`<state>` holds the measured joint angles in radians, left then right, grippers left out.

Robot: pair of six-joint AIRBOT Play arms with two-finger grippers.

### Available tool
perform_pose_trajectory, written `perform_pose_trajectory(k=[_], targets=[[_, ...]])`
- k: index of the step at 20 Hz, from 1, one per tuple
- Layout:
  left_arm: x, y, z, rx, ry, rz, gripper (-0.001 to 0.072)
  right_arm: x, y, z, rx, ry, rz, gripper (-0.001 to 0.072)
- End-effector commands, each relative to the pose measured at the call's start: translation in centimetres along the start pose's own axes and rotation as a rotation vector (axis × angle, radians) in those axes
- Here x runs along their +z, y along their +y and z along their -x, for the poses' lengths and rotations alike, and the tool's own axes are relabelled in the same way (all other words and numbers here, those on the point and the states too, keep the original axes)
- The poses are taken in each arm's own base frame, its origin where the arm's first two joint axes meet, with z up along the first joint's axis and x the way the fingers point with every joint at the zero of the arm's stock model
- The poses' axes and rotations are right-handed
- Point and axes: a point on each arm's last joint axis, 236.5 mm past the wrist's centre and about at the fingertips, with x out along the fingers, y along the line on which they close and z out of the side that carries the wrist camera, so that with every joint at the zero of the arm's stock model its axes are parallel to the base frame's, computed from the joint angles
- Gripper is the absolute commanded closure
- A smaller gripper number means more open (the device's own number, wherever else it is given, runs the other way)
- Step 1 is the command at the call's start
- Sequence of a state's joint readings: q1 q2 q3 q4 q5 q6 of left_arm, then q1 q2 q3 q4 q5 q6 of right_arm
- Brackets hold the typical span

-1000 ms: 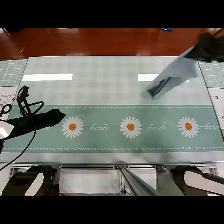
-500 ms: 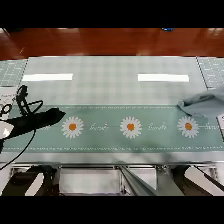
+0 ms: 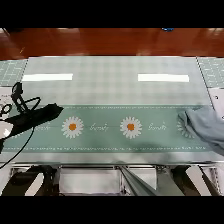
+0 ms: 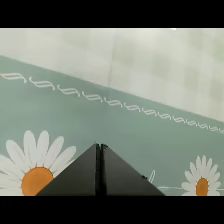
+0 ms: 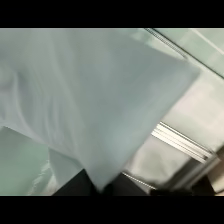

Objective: Fold the shirts.

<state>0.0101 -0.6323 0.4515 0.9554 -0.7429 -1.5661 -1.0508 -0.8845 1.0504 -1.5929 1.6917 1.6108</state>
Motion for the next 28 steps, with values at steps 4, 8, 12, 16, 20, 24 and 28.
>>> perform_pose_trajectory(k=[4,8,12,16,20,24,28], targets=[[1.4,1.0,-1.1,0.025,-0.043,0.018,0.0689,-2.3,-7.1,-0.1,-0.295,0.053,-0.152,0.0303],[3.9,0.5,-2.0,0.033,-0.064,-0.023,0.0689,-1.2,-4.8,-0.7,-0.191,0.011,-0.143,0.0311],[11.0,-4.4,-0.7,-0.025,-0.137,-0.140,0.0689,3.0,9.8,0.9,0.376,-0.164,0.022,0.0691],[15.9,-13.3,1.0,-0.144,-0.107,-0.334,0.0690,1.1,29.5,9.8,0.900,-0.409,0.392,0.0692],[12.6,-14.7,-3.0,-0.068,0.127,-0.483,0.0690,-11.6,40.0,4.3,0.707,-0.248,1.022,0.0692],[6.8,-6.3,-6.9,0.183,0.340,-0.411,0.0689,-11.5,35.3,-7.1,0.115,-0.020,1.082,0.0692],[4.8,-4.1,-6.6,0.226,0.421,-0.354,0.0689,-11.0,34.8,-7.6,0.082,-0.014,1.072,0.0691]])
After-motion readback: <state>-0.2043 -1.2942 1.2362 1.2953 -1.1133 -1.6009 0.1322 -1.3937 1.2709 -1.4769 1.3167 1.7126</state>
